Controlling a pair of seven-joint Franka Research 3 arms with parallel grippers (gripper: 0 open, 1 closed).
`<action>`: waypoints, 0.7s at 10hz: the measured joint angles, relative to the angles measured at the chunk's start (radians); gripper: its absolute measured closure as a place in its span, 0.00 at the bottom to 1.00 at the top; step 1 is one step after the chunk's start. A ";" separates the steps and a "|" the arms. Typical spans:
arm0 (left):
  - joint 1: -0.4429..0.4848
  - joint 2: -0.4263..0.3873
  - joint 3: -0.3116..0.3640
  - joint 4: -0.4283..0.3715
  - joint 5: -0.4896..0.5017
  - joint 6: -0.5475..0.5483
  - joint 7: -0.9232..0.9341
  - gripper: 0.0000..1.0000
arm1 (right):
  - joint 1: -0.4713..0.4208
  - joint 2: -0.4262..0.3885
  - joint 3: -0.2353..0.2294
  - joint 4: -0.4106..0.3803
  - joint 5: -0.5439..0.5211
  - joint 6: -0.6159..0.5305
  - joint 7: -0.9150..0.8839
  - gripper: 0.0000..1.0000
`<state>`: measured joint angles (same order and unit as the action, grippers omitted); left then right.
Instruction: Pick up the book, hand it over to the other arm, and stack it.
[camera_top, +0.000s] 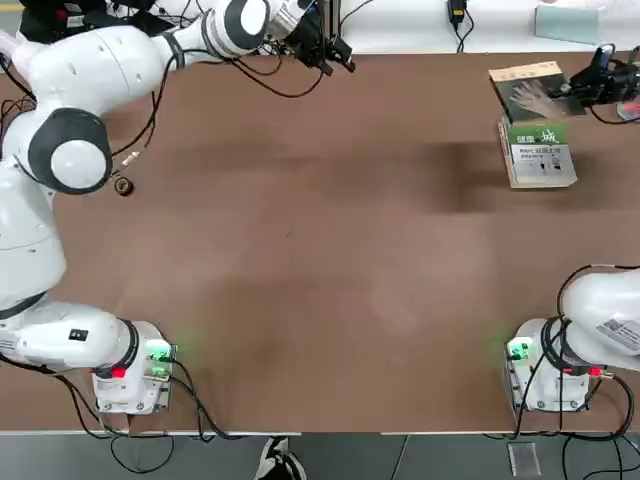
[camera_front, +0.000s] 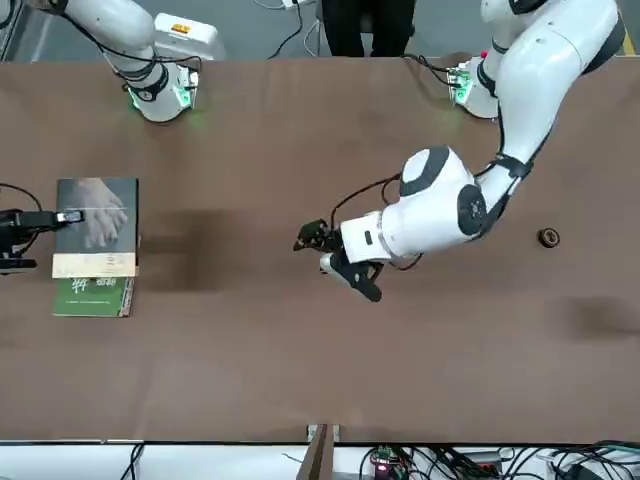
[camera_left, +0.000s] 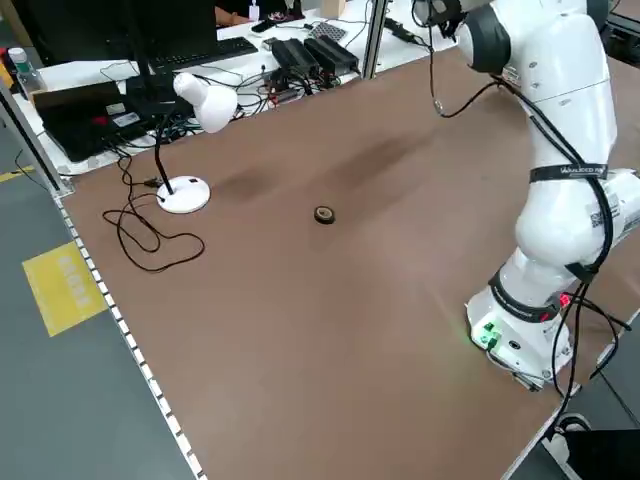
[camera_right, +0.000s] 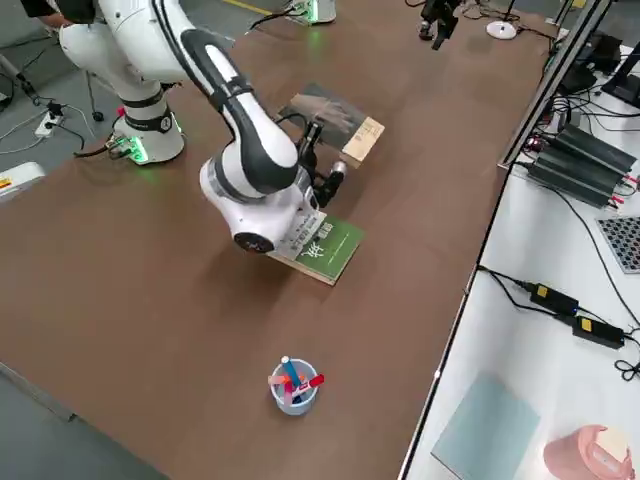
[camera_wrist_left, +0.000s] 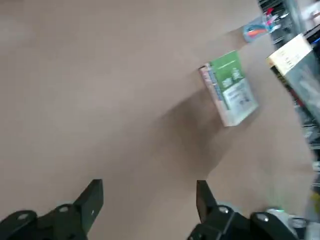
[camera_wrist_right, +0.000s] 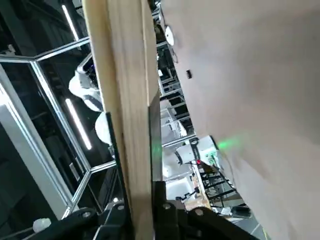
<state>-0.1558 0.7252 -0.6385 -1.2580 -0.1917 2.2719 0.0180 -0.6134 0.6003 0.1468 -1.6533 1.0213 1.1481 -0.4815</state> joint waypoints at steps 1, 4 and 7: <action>-0.002 -0.011 0.000 0.000 0.055 -0.005 -0.006 0.20 | -0.018 0.020 0.000 0.029 -0.024 -0.006 0.000 0.84; 0.005 -0.034 0.009 0.000 0.191 -0.056 -0.016 0.20 | -0.058 0.074 0.002 0.090 -0.094 -0.017 0.000 0.84; 0.016 -0.040 0.018 0.000 0.255 -0.086 -0.016 0.21 | -0.072 0.117 0.007 0.160 -0.173 -0.018 -0.001 0.84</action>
<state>-0.1401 0.6852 -0.6200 -1.2578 0.0630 2.1854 0.0023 -0.6857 0.7178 0.1535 -1.4936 0.8479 1.1301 -0.4827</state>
